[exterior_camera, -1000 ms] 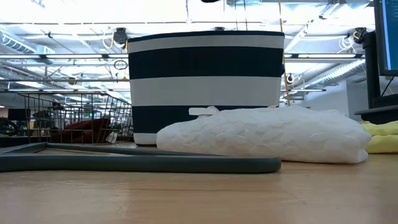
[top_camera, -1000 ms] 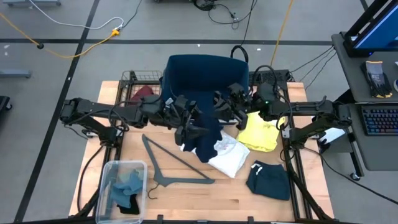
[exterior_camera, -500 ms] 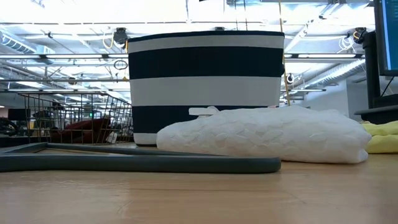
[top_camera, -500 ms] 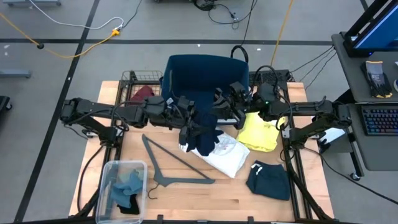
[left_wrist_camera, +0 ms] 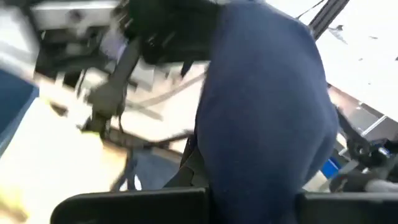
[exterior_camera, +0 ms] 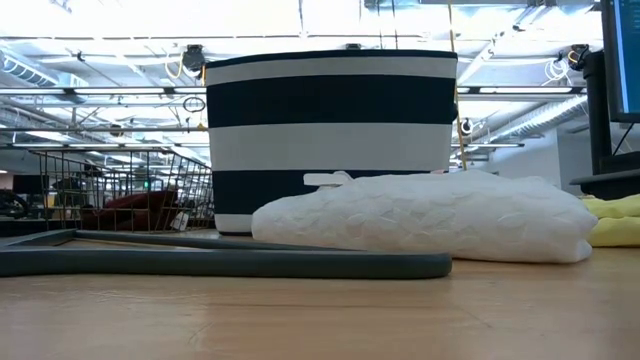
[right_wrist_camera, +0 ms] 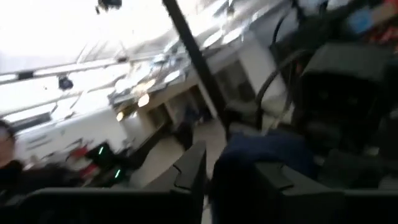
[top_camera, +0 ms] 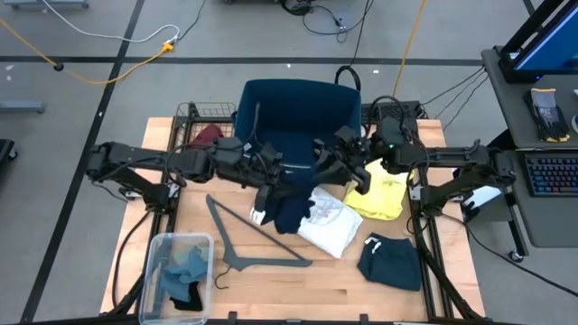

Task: Pick & Place Cloths
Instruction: Put the dark blue boxer into the brown wire basket

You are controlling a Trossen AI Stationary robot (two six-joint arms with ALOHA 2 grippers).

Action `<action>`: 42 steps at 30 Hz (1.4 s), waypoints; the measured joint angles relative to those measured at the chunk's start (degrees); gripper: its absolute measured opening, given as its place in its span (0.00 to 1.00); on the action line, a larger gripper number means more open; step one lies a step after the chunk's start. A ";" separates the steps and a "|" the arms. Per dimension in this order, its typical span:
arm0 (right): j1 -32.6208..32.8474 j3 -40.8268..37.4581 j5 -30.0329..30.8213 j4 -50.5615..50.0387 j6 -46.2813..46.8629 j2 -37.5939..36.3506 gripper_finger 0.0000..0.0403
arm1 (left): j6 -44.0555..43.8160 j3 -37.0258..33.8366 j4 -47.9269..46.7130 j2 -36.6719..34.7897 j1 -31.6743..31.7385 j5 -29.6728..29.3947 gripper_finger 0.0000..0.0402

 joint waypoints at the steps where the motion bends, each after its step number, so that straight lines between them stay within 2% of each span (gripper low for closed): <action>1: -0.17 0.00 -1.59 -1.84 -0.02 -0.57 0.23 | -0.78 0.00 -2.12 -0.72 0.00 0.13 0.04; 6: -0.31 0.00 -10.76 -10.61 -1.56 -3.63 0.30 | -3.17 -0.04 -10.36 -4.01 -0.11 0.77 0.04; 9: -0.23 0.04 -16.90 -14.48 -3.12 -5.90 0.32 | -3.78 -0.09 -13.98 -5.89 -0.09 -1.32 0.04; 14: 0.19 0.02 -18.79 -19.74 -8.02 -9.98 0.29 | -4.42 0.15 -22.14 -11.47 0.03 -7.70 0.04; 16: 0.22 0.02 -18.94 -22.57 -11.03 -12.10 0.26 | -4.45 -0.13 -26.95 -13.84 0.00 -10.97 0.04; 18: 0.22 0.02 -18.80 -26.14 -14.72 -14.20 0.21 | -4.40 0.09 -27.73 -15.99 0.00 -14.83 0.04; 24: 0.19 0.04 -11.77 -37.35 -26.08 -20.91 0.02 | -4.22 -0.05 -36.62 -21.84 0.12 -27.10 0.04; 36: 0.19 0.00 9.78 -54.77 -36.42 -32.41 0.00 | 1.71 0.00 -46.09 -27.70 6.18 -49.00 0.04; 42: 0.17 0.00 14.42 -57.15 -36.72 -35.03 0.00 | 7.23 0.04 -46.86 -28.70 11.37 -57.45 0.04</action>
